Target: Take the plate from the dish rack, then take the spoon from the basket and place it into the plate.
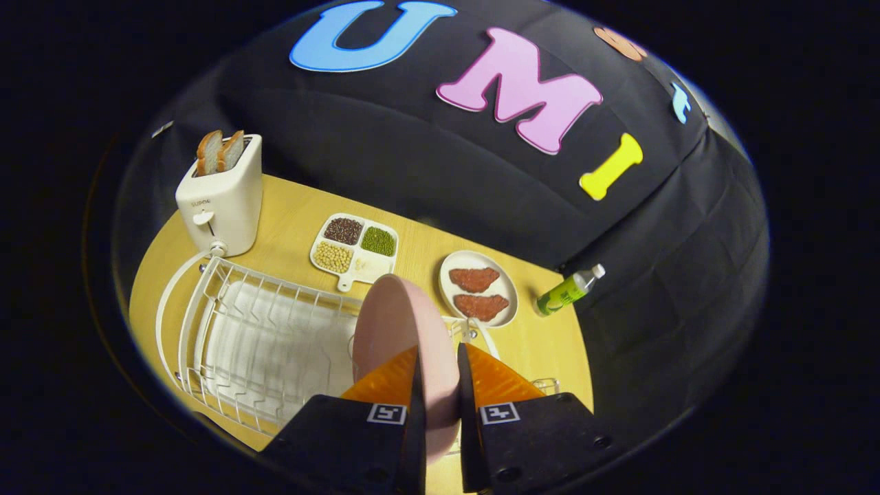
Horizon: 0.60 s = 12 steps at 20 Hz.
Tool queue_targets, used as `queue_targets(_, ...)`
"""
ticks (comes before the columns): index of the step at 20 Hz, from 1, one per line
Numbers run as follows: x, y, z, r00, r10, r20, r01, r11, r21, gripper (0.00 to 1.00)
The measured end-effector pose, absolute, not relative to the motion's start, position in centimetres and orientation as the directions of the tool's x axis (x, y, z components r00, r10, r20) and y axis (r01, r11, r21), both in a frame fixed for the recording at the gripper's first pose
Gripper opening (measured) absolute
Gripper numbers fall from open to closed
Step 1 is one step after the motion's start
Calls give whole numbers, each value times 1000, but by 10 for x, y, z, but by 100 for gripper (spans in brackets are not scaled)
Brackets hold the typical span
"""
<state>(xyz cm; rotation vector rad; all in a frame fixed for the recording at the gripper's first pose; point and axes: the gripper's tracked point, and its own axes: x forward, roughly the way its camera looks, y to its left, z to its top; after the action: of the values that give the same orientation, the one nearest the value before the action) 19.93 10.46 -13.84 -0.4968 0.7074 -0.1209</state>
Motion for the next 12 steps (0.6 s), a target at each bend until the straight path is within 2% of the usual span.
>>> queue_targets(4,187,100,-132,759,-227,-611,-75,901,-427,23)
queue_targets(12,130,62,-100,765,-23,-643,-62,992,-109,23)
